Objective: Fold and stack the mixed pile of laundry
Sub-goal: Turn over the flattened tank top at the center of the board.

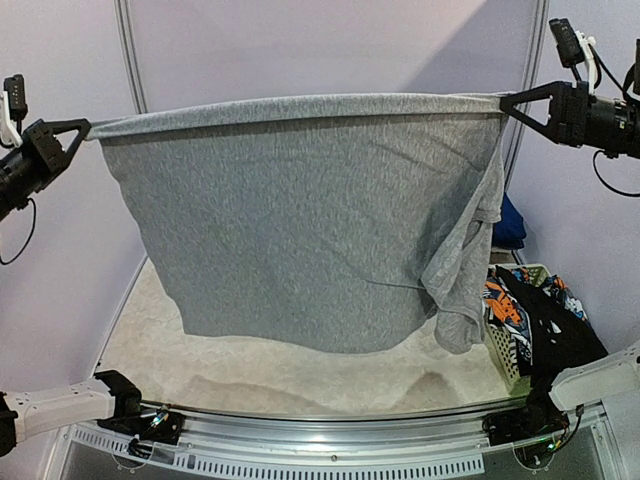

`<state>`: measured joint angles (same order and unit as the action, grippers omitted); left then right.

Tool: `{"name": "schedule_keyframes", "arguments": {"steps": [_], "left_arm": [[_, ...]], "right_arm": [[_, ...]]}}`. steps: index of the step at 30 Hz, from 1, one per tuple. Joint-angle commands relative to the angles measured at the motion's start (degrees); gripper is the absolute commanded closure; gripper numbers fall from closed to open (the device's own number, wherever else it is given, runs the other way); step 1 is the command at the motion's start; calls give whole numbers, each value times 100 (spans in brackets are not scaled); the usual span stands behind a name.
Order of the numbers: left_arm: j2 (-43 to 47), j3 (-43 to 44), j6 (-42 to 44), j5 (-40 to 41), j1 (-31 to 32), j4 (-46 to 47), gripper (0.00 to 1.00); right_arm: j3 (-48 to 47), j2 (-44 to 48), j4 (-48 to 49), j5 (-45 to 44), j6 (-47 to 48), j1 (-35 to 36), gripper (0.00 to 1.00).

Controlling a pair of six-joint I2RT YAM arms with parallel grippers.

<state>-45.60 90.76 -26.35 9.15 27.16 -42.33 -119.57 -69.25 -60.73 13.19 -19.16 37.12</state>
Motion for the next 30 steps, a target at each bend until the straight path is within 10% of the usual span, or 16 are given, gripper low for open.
{"name": "schedule_keyframes", "arguments": {"steps": [1, 12, 15, 20, 30], "left_arm": [[-884, 603, 460, 929, 32, -945, 100], [-4148, -309, 222, 18, -1511, -13, 100], [-5848, 319, 164, -529, -1937, 235, 91], [-7777, 1817, 196, -666, -2021, -50, 34], [-6886, 588, 218, 28, -1698, 527, 20]], "right_arm": [[120, -580, -175, -1081, -151, -3, 100], [168, -4121, 903, -188, -770, -1101, 100], [-1249, -5840, 913, 330, -1080, -1382, 61], [-2925, -7896, 1199, 866, -1730, -1808, 25], [-744, -6487, 2494, 762, -1453, -1838, 9]]}}
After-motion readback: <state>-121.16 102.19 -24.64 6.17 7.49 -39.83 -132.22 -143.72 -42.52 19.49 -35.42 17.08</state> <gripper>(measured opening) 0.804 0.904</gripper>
